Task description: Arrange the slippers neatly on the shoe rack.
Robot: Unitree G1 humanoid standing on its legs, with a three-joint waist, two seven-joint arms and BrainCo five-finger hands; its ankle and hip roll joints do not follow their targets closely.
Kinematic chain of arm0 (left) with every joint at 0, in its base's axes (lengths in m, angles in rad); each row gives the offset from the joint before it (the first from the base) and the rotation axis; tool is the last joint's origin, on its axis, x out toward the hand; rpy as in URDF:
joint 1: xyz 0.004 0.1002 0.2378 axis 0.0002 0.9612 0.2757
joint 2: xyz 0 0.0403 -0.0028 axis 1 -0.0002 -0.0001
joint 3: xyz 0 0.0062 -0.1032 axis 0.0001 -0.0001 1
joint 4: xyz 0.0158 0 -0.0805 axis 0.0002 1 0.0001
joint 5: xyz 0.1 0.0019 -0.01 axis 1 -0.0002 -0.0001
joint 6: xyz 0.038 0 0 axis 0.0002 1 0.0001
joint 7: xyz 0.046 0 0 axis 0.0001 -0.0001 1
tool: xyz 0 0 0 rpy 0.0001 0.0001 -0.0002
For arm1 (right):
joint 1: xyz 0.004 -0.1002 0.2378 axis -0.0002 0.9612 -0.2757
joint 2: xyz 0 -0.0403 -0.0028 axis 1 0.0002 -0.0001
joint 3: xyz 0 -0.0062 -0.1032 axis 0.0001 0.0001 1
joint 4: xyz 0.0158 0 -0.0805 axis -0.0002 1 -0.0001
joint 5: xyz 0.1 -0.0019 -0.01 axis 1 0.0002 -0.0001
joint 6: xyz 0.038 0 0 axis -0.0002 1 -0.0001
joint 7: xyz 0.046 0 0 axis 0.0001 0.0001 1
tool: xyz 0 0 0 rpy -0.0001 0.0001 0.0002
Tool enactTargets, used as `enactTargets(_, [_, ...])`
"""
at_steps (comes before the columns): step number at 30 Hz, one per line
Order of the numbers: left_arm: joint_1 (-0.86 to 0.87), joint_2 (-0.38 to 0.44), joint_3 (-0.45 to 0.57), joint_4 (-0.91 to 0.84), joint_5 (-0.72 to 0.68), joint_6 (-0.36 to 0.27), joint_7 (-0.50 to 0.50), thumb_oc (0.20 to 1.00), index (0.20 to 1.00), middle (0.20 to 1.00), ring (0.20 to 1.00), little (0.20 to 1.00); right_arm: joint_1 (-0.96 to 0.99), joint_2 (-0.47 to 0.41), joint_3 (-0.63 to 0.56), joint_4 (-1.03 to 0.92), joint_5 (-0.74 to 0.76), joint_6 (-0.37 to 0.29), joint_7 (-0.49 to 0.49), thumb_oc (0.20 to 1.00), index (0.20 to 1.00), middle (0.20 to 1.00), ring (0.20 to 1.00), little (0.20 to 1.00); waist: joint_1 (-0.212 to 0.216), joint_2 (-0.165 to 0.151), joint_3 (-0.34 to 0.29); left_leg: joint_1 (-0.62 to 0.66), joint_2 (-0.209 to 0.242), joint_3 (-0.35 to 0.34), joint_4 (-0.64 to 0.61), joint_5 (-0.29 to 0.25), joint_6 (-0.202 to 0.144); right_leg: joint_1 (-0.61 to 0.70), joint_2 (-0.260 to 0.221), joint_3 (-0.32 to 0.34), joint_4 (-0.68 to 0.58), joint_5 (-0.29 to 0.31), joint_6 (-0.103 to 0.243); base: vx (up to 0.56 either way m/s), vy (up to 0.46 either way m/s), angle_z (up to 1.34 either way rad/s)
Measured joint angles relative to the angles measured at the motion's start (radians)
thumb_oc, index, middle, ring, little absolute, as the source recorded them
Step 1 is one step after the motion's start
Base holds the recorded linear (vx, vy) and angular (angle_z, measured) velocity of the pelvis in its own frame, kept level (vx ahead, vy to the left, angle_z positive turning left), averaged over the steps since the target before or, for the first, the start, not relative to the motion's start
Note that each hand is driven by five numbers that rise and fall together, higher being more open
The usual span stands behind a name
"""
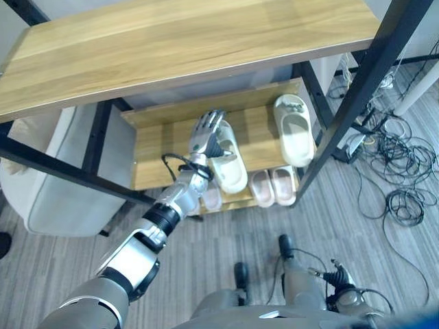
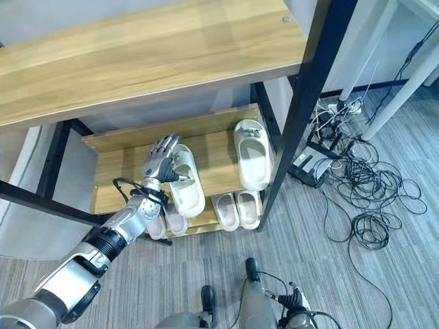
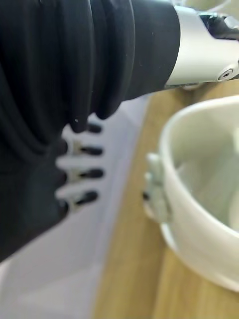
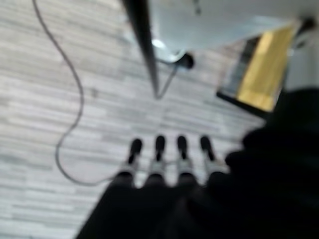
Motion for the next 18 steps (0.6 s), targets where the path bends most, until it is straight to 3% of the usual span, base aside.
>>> enactTargets(10, [-0.066,-0.003,0.022,0.101,0.024,0.036,0.047,1.000,1.000,1.000,1.000,1.000,-0.038,-0.004,0.010,-0.004,0.000,-0.010,-0.011,1.000,1.000,1.000,1.000,1.000,0.001,-0.017,0.050,-0.030,-0.001,0.002,-0.001,0.000,-0.001,-0.032,-0.001,0.001,0.001,0.000,0.001,0.00,0.000,0.00])
enactTargets(11, [-0.072,-0.002,0.035,0.103,0.022,0.038,0.050,0.482,0.482,0.482,0.482,0.482,-0.038,-0.004,0.009,-0.004,0.000,-0.010,-0.015,1.000,1.000,1.000,1.000,1.000,0.001,-0.019,0.051,-0.038,-0.001,0.002,0.001,0.000,0.000,-0.039,0.000,0.001,0.000,0.001,0.000,0.00,0.000,0.00])
enactTargets(12, [-0.075,-0.001,0.040,0.106,0.016,0.042,0.055,0.200,0.200,0.200,0.200,0.200,-0.038,-0.004,0.011,-0.004,0.000,-0.010,-0.020,1.000,1.000,1.000,1.000,1.000,0.000,-0.021,0.053,-0.039,0.000,0.002,0.001,0.000,-0.001,-0.040,0.001,0.001,0.000,0.001,0.000,0.02,-0.002,-0.04])
enactTargets(18, [-0.136,-0.015,0.045,0.094,-0.020,0.047,0.084,0.200,0.200,0.200,0.200,0.200,-0.072,-0.003,0.026,-0.003,0.000,-0.012,-0.027,1.000,1.000,1.000,1.000,1.000,-0.002,-0.033,0.082,-0.052,-0.004,0.022,0.002,0.000,-0.001,-0.067,0.001,0.026,0.013,0.000,0.002,-0.01,-0.028,-0.08])
